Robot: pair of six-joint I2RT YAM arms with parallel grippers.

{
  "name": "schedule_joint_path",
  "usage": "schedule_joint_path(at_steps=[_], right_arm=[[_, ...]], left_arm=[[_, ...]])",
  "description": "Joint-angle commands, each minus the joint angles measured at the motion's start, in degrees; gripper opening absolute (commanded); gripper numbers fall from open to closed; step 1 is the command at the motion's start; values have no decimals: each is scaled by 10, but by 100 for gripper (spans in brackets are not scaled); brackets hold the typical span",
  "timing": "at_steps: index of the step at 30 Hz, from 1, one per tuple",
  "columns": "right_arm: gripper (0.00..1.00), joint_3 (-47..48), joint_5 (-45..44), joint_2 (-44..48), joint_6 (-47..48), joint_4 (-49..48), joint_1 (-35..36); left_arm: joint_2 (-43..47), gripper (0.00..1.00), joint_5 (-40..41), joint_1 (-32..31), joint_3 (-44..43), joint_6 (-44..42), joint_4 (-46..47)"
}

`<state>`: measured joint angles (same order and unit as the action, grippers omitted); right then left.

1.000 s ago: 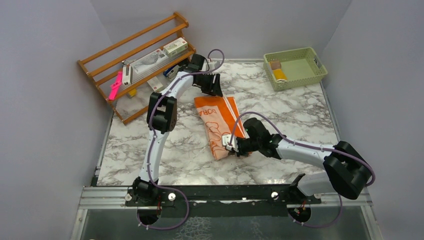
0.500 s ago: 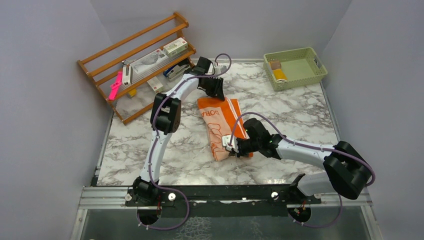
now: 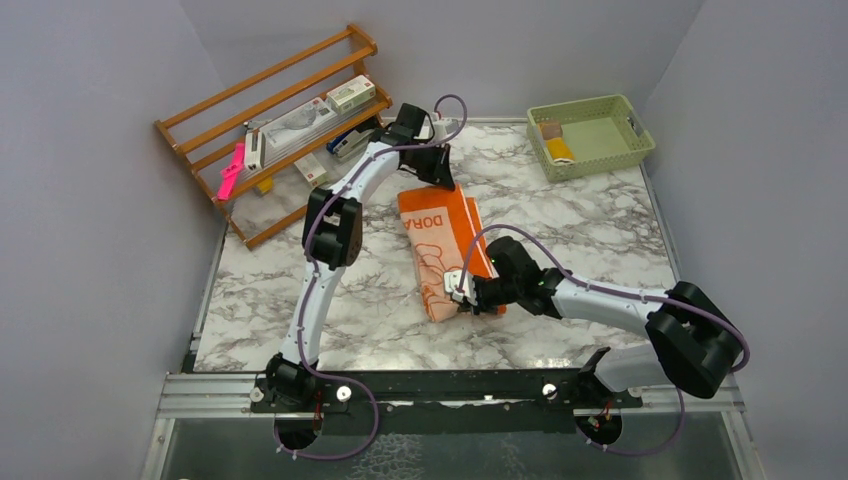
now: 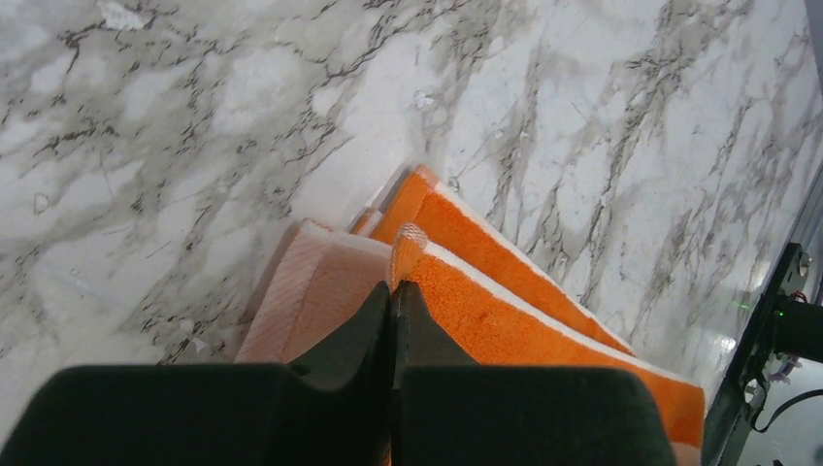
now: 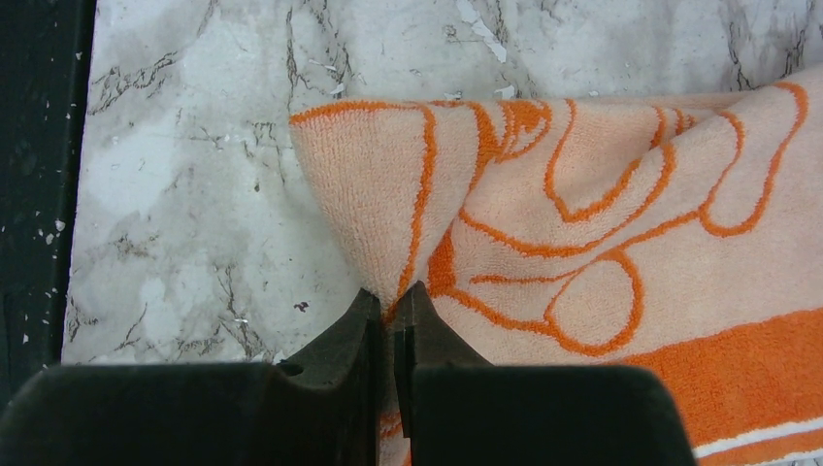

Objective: Roll the towels
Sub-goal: Roll the towel at the center of the board.

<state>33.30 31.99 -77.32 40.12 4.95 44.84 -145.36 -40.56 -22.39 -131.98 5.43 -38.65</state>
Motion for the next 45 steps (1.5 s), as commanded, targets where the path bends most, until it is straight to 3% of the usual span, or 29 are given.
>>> schedule_joint_path(at_steps=[1,17,19,21,22,24,29,33,37,42,45], right_arm=[[1,1,6,-10,-6,-3,3],[1,-3,9,-7,-10,-3,3],[1,-4,10,-4,-11,-3,3],[1,-4,10,-1,-11,-3,3],[1,-4,10,1,-10,-2,4],[1,-3,8,4,-9,-1,3],[1,-5,10,10,-11,-9,3],[1,-5,10,10,-10,-17,4],[1,2,8,7,-10,-25,4],[1,13,21,5,-9,-28,3],[1,10,24,11,-6,-24,3]], left_arm=[[23,0,-30,-16,-39,10,6],[-35,0,-18,-44,-70,53,87],[-41,14,-16,-44,-70,57,99],[-47,40,-12,-43,-73,58,103],[-49,46,-6,-41,-74,59,103],[-45,52,0,-33,-75,65,106],[17,54,-11,21,-51,106,142],[105,54,-14,56,26,141,205],[210,54,-49,80,184,193,297],[301,34,-139,82,418,275,421],[333,28,-167,75,544,345,534]])
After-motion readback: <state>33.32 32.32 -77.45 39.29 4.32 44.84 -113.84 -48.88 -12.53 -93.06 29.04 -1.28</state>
